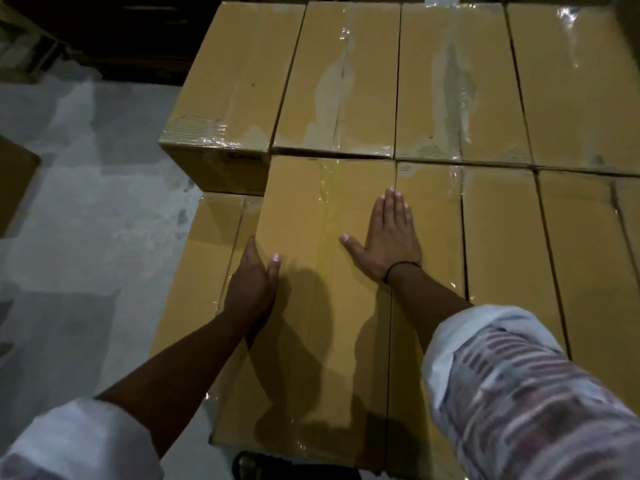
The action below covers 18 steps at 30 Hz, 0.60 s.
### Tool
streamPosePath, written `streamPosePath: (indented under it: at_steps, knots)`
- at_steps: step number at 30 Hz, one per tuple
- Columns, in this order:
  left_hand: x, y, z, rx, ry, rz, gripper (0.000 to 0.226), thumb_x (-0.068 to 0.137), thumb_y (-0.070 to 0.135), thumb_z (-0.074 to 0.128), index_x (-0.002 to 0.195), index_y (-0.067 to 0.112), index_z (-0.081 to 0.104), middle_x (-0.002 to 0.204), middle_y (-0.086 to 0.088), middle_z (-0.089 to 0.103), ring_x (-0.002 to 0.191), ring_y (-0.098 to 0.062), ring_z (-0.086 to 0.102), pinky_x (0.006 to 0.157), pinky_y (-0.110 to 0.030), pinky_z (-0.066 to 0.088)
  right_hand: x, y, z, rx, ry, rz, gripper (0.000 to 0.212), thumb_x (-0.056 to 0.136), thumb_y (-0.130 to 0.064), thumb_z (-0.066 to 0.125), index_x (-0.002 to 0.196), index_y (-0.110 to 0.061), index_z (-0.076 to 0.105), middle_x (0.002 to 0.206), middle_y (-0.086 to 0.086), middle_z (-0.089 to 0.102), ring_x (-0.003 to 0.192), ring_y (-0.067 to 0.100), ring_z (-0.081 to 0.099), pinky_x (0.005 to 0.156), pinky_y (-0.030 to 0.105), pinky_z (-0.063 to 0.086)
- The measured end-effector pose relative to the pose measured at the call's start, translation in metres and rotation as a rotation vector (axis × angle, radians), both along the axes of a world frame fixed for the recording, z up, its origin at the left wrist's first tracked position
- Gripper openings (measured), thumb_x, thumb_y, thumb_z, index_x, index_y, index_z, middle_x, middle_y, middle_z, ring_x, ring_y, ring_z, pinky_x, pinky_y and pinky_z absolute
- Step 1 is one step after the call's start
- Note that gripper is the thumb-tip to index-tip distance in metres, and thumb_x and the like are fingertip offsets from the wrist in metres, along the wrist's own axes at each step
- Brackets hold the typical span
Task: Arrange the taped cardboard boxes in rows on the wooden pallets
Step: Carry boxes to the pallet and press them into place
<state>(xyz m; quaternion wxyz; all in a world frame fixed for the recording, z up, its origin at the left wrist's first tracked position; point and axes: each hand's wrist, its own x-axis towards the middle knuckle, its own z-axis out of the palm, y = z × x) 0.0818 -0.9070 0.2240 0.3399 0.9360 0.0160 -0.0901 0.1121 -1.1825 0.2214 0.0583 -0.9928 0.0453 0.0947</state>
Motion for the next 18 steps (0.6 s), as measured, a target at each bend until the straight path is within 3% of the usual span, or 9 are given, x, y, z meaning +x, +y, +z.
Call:
streamPosePath:
  at_steps: [3,7,9,11,14,18]
  knots:
    - [0.002,0.002,-0.006,-0.016,-0.039,-0.017,0.059,0.106,0.051,0.041,0.152,0.016,0.031,0.139,-0.005,0.059,0.115,-0.022,0.064,0.090,-0.033,0.050,0.020,-0.007,0.001,0.002,-0.009,0.024,0.111,0.088,-0.085,0.011,0.158,-0.002,-0.013,0.165,0.020,-0.023,0.153,0.031,-0.022,0.126,0.047,-0.004]
    - [0.021,-0.004,-0.010,0.031,-0.075,-0.036,0.065,0.106,0.051,0.039,0.157,0.012,0.024,0.148,-0.011,0.050,0.123,-0.026,0.059,0.098,-0.041,0.052,0.056,-0.018,0.003,0.007,-0.036,0.030,0.111,0.088,-0.085,0.014,0.159,-0.005,-0.013,0.165,0.019,-0.023,0.153,0.031,-0.022,0.126,0.049,-0.005]
    - [0.040,-0.012,-0.011,0.111,-0.114,-0.049,0.071,0.107,0.051,0.037,0.161,0.012,0.013,0.161,-0.014,0.033,0.140,-0.031,0.044,0.111,-0.047,0.043,0.074,-0.023,0.003,0.003,-0.060,0.028,0.109,0.088,-0.085,0.015,0.159,-0.007,-0.013,0.165,0.018,-0.023,0.153,0.033,-0.022,0.126,0.051,-0.004]
    - [0.068,-0.019,-0.012,0.176,-0.145,-0.097,0.076,0.107,0.053,0.033,0.163,0.015,0.000,0.171,-0.011,0.002,0.155,-0.034,0.015,0.123,-0.053,0.025,0.089,-0.027,0.003,-0.008,-0.075,0.019,0.108,0.089,-0.085,0.014,0.160,-0.009,-0.012,0.165,0.018,-0.022,0.153,0.033,-0.021,0.126,0.050,-0.004]
    - [0.116,-0.031,-0.011,0.250,-0.182,-0.142,0.081,0.107,0.056,0.033,0.162,0.022,-0.016,0.164,-0.002,-0.036,0.154,-0.039,-0.017,0.120,-0.056,0.006,0.103,-0.029,0.000,-0.013,-0.104,0.005,0.107,0.089,-0.085,0.013,0.160,-0.009,-0.011,0.167,0.016,-0.017,0.154,0.031,-0.017,0.126,0.048,-0.005]
    - [0.181,-0.047,-0.010,0.325,-0.210,-0.186,0.081,0.106,0.057,0.033,0.162,0.021,-0.013,0.167,-0.001,-0.029,0.150,-0.042,-0.027,0.121,-0.060,0.003,0.106,-0.028,-0.006,-0.025,-0.145,-0.010,0.106,0.088,-0.086,0.015,0.162,-0.011,-0.006,0.169,0.014,-0.010,0.156,0.029,-0.012,0.127,0.047,-0.003]
